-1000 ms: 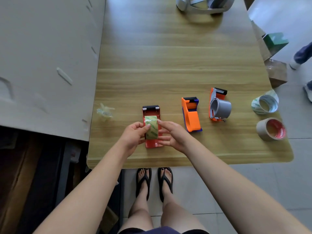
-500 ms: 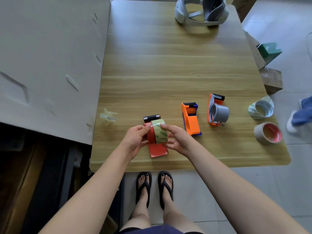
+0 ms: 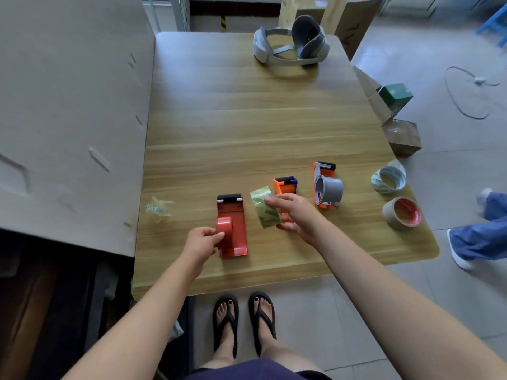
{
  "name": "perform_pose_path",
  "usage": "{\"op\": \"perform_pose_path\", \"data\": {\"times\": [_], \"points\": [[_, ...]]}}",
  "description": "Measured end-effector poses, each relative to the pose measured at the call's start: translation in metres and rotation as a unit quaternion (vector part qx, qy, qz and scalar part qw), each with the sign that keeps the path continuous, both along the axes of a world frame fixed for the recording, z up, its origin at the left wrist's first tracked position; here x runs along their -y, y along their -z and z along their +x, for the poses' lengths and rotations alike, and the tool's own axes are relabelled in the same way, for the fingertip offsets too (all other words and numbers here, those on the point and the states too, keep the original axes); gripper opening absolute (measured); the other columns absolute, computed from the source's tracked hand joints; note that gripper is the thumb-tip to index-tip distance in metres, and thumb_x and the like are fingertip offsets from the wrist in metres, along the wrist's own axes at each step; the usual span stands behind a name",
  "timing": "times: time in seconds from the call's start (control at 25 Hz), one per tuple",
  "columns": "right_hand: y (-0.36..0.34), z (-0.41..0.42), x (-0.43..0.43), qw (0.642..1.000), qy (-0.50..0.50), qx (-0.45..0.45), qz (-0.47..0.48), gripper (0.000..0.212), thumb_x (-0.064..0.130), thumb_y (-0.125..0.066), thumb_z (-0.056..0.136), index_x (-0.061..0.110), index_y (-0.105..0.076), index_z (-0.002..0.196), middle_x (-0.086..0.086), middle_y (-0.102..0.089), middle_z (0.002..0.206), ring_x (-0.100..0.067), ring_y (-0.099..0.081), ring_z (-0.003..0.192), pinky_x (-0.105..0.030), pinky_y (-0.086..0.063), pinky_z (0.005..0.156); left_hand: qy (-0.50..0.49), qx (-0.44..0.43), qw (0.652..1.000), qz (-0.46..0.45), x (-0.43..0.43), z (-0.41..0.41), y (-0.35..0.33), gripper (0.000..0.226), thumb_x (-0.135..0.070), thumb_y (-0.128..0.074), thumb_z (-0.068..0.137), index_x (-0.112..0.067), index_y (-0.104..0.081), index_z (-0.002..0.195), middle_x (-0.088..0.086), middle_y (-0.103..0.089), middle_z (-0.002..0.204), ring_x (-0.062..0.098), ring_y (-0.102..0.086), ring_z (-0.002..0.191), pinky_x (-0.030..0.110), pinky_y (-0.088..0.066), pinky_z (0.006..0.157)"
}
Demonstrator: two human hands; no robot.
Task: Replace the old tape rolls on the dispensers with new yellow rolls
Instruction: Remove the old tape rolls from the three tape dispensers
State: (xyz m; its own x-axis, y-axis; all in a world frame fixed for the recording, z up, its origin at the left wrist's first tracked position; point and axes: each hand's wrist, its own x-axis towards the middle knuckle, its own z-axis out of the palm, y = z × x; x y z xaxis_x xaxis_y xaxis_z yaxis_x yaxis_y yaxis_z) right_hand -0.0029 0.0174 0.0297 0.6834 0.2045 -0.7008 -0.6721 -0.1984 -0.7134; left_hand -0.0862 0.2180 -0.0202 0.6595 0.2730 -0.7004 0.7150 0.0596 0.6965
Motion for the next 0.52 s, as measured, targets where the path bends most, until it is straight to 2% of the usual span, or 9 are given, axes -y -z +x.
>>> {"op": "perform_pose_path", "data": {"times": [0.12, 0.2, 0.32, 0.44, 0.52], "points": [[-0.019, 0.003, 0.011, 0.996, 0.002, 0.076, -0.051, 0.06, 0.028, -0.079, 0.072, 0.016, -0.053, 0.125, -0.007, -0.063, 0.116, -0.019, -0.062, 0.099, -0.033, -0.05, 0.078, 0.001, -0.007, 1.0, 0.017, -0.003, 0.0, 0.006, 0.01, -0.009, -0.064, 0.086, -0.012, -0.061, 0.077, 0.007, -0.064, 0.084, 0.026, -0.059, 0.091, 0.038, -0.046, 0.082], [-0.031, 0.004, 0.019, 0.991, 0.007, 0.115, -0.07, 0.063, 0.024, -0.08, 0.071, 0.018, -0.05, 0.126, -0.007, -0.062, 0.113, -0.019, -0.062, 0.1, -0.032, -0.05, 0.079, 0.043, -0.025, 0.999, 0.013, -0.01, 0.001, 0.008, 0.007, -0.013, -0.068, 0.083, -0.008, -0.065, 0.086, 0.008, -0.066, 0.087, 0.026, -0.062, 0.092, 0.036, -0.046, 0.078], [-0.047, 0.005, 0.03, 0.986, 0.028, 0.146, -0.078, 0.079, 0.029, -0.084, 0.06, 0.018, -0.048, 0.13, -0.008, -0.058, 0.117, -0.022, -0.06, 0.105, -0.027, -0.048, 0.073, 0.093, -0.05, 0.994, 0.007, -0.02, 0.012, 0.002, 0.031, -0.015, -0.072, 0.079, -0.004, -0.061, 0.105, 0.01, -0.067, 0.09, 0.021, -0.061, 0.082, 0.031, -0.043, 0.069], [-0.058, 0.009, 0.043, 0.978, 0.033, 0.173, -0.112, 0.081, 0.029, -0.085, 0.061, 0.016, -0.047, 0.132, -0.011, -0.055, 0.12, -0.024, -0.058, 0.107, -0.031, -0.05, 0.079, 0.07, -0.004, 0.996, 0.056, -0.028, 0.036, -0.014, 0.037, -0.016, -0.069, 0.082, -0.002, -0.053, 0.113, 0.014, -0.062, 0.093, 0.021, -0.054, 0.077, 0.03, -0.041, 0.063], [-0.066, 0.012, 0.055, 0.972, 0.043, 0.186, -0.135, 0.075, 0.025, -0.083, 0.066, 0.016, -0.048, 0.132, -0.012, -0.055, 0.121, -0.025, -0.058, 0.108, -0.035, -0.052, 0.083, 0.044, 0.036, 0.992, 0.109, -0.031, 0.055, -0.028, 0.037, -0.015, -0.067, 0.083, -0.001, -0.053, 0.114, 0.019, -0.062, 0.1, 0.024, -0.054, 0.083, 0.035, -0.045, 0.07]]}}
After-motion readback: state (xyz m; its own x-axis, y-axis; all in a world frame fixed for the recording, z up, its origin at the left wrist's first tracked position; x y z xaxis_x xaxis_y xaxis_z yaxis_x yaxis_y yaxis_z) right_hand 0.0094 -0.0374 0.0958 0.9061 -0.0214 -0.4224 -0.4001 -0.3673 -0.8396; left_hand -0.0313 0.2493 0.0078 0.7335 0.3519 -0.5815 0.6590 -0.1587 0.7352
